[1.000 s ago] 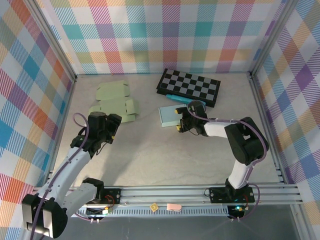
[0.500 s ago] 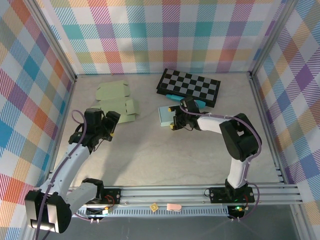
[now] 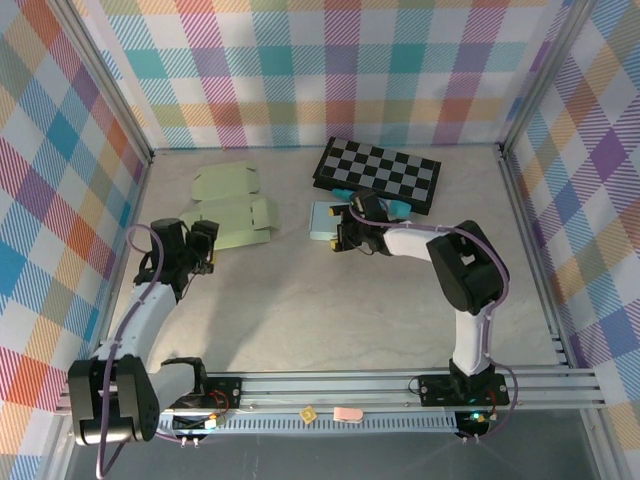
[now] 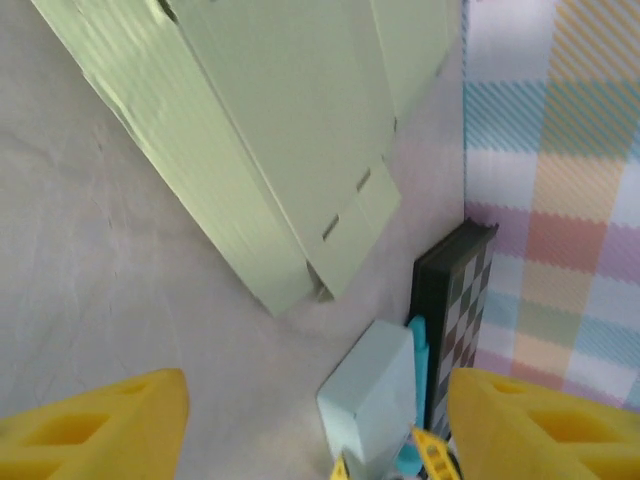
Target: Fold the paper box
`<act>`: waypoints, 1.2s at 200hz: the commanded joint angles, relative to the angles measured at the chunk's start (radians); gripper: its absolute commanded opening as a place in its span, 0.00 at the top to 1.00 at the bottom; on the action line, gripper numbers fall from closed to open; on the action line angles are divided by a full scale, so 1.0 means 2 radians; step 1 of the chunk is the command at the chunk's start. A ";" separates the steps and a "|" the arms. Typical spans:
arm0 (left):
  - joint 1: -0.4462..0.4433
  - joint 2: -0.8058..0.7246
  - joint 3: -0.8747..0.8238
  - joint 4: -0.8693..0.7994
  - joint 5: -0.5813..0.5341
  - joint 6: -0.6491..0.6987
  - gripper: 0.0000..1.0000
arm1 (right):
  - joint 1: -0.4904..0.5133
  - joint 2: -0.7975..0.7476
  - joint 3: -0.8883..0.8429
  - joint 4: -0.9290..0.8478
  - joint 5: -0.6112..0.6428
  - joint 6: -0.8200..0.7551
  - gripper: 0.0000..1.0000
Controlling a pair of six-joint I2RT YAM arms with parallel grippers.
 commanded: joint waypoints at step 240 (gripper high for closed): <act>0.080 0.294 -0.024 0.380 0.068 -0.036 0.52 | -0.049 -0.302 -0.139 -0.064 -0.133 -0.327 0.20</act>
